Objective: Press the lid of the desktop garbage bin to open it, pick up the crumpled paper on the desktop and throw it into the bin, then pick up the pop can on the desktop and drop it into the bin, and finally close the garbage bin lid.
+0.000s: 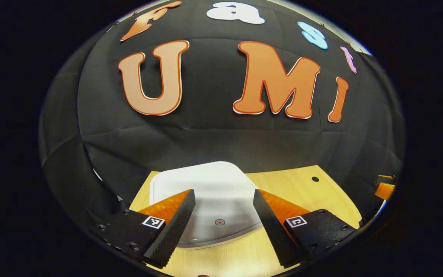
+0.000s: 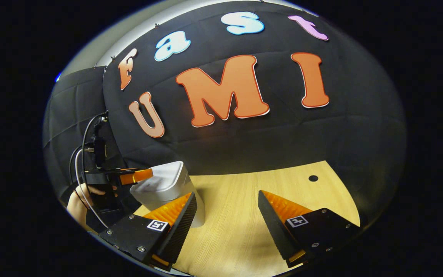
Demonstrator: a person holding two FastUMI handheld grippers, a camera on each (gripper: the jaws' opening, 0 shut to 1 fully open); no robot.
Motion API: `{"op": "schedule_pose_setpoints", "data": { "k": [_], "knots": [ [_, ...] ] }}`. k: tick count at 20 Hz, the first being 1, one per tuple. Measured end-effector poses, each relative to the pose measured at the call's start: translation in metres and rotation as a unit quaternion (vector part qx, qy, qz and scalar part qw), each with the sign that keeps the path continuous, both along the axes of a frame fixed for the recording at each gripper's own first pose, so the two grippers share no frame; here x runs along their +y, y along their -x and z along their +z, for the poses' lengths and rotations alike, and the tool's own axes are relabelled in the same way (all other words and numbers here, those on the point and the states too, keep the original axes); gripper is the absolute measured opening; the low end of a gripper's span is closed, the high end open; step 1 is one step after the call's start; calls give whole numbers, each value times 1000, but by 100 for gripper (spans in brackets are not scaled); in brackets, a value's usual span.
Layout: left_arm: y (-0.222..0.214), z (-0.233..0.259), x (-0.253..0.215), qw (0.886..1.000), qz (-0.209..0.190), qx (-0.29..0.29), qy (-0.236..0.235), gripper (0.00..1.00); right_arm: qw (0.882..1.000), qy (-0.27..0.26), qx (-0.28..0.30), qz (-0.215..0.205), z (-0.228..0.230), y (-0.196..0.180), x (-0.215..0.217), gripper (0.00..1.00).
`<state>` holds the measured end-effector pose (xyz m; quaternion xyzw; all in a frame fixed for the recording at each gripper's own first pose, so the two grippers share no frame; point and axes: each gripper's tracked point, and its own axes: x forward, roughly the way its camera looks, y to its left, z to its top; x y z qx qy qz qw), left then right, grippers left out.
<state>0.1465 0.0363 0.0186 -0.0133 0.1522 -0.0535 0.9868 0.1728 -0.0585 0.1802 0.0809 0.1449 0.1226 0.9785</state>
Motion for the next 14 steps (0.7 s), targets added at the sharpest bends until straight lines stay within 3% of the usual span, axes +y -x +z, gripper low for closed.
{"op": "schedule_pose_setpoints", "data": {
  "k": [2, 3, 8, 9, 10, 11, 14],
  "knots": [
    [12, 5, -10, 1000, -2, -13, 13, 98, 999, 16, -23, -18, 5, -3, -3, 100],
    [18, 8, -14, 1000, -4, -21, 14, 98, 999, 25, -34, -28, 7, -3, -7, 96],
    [46, 12, -28, 998, -13, -60, -7, 97, 991, 62, -99, -73, 20, 6, -15, 96],
    [53, 8, -34, 998, -12, -67, -8, 98, 990, 68, -99, -78, 15, 8, -16, 100],
    [61, 2, -37, 997, -12, -72, -8, 100, 989, 71, -97, -80, 8, 12, -15, 96],
    [69, -5, -39, 997, -9, -78, -8, 97, 989, 73, -98, -81, 4, 16, -14, 100],
    [89, -12, -42, 994, 1, -112, -14, 96, 988, 79, -99, -89, -10, 26, -13, 96]
  ]
}}
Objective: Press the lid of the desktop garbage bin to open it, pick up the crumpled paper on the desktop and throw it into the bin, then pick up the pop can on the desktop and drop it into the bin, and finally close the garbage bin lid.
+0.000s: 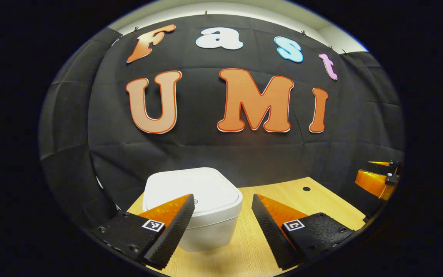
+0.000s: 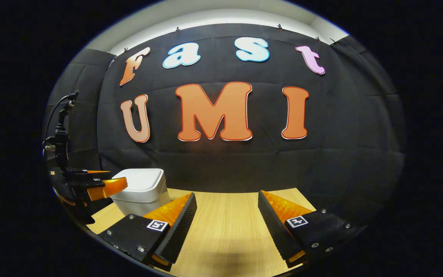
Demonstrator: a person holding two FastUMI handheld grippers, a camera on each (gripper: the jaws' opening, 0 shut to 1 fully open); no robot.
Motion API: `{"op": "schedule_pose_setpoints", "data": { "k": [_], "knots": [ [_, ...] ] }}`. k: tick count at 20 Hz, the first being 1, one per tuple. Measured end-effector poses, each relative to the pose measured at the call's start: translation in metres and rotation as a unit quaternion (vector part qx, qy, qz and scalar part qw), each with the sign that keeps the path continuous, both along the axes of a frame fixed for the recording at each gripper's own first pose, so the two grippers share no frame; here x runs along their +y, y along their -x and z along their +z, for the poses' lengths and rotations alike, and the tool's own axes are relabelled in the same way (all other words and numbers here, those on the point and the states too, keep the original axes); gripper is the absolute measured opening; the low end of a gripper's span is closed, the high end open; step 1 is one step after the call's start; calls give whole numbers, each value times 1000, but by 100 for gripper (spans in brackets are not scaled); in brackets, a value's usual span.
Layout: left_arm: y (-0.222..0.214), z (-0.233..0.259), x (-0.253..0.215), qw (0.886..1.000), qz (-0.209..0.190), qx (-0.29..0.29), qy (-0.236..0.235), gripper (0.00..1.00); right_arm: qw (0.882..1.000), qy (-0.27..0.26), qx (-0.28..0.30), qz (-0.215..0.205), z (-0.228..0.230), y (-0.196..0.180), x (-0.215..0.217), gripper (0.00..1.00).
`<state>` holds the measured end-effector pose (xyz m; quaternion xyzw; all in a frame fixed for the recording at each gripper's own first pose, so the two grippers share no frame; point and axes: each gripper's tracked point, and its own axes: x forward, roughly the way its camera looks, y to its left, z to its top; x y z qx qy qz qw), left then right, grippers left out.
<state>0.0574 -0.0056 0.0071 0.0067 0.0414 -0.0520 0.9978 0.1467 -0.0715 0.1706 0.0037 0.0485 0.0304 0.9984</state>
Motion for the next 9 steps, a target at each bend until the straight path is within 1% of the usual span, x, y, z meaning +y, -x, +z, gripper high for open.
{"op": "schedule_pose_setpoints", "data": {
  "k": [4, 9],
  "knots": [
    [15, -15, -6, 1000, -4, 2, 16, 95, 1000, -9, 14, -1, -14, 3, 2, 96],
    [17, -7, -6, 1000, -5, -7, 27, 95, 1000, -9, 6, -7, -9, 2, -3, 96]
  ]
}}
